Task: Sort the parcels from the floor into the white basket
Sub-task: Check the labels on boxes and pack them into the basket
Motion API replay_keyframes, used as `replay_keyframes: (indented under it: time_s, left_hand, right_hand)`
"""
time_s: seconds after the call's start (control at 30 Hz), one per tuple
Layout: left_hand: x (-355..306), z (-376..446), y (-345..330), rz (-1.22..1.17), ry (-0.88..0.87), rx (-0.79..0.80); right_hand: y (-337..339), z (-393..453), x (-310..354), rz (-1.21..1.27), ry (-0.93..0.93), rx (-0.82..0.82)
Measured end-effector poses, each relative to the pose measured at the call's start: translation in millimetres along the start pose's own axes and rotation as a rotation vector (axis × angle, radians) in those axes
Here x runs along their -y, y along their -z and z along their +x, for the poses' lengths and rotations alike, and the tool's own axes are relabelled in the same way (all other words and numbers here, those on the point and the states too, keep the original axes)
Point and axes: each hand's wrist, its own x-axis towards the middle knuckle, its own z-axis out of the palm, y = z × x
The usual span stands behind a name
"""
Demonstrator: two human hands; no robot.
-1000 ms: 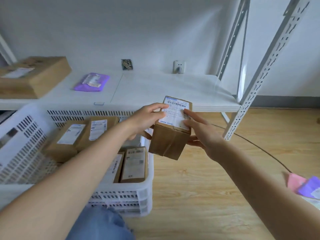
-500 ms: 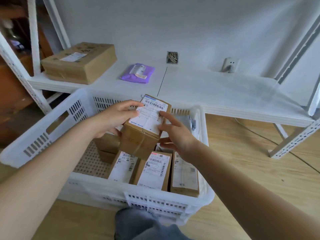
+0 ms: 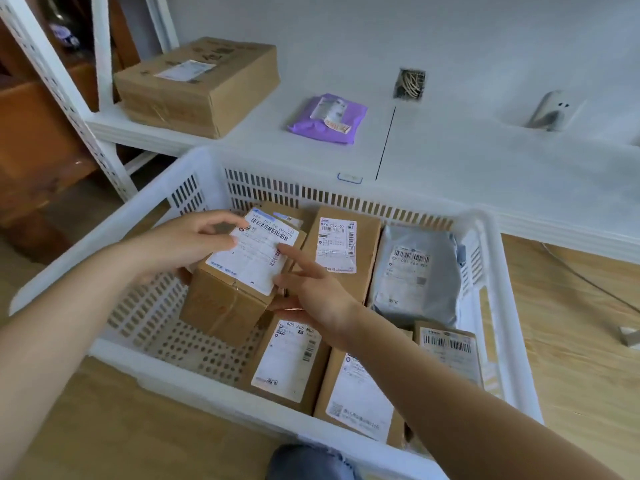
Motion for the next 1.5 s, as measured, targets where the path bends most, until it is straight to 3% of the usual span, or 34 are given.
replay_keyframes:
  time_s: [0.23,0.43,0.57,0.7,0.77,0.83,0.97,1.23,1.37,1.5]
  left_hand:
    - [41.6,23.0,-2.9,0.073,0.145,0.161]
    - [62.7,48.3,-22.2,-0.001,0.333,0.411]
    - [78.9,60.1,-41.3,-0.05,0.408,0.502]
    - [89.3,67.7,-50.4,-0.07,0.419,0.473]
    - [93.1,69.9,-49.2,-0.085,0.405,0.444]
    - [98.1,70.1,-47.2,-0.105,0.399,0.42]
    - [108.7,69.9,-39.2,-0.148,0.409,0.42]
    - [115.1,77.2,-28.3,-0.096,0.469,0.377]
    - [123.7,80.1,-18.4,-0.096,0.465,0.33]
    - [133.8,83.2,-24.4,-0.023,0.483,0.272]
  right_hand:
    - [-7.2,30.8,-23.7,-0.078,-0.115,0.061]
    - [-7.4,52.9,-42.7,-0.318,-0.248,-0.011]
    - [-13.2,72.4,-55.1,-0.743,-0.172,0.009]
    - [-17.9,86.9,-57.8,-1.076,-0.11,0.052]
    - [-21.2,92.1,-60.6,-1.342,-0.032,-0.008]
    - [-25.6,93.4,-61.9,-1.457,-0.005,-0.046]
    - [-25.6,95.4,-67.6,-1.367,-0.036,0.065]
    - [-41.6,112.9,-56.2,-1.268,-0.06,0.08]
    - [-44.8,116.8,-54.8,-1.004,-0.1,0.05]
    - [-52.3,118.5,-60.3,-1.126,-0.107,0.103]
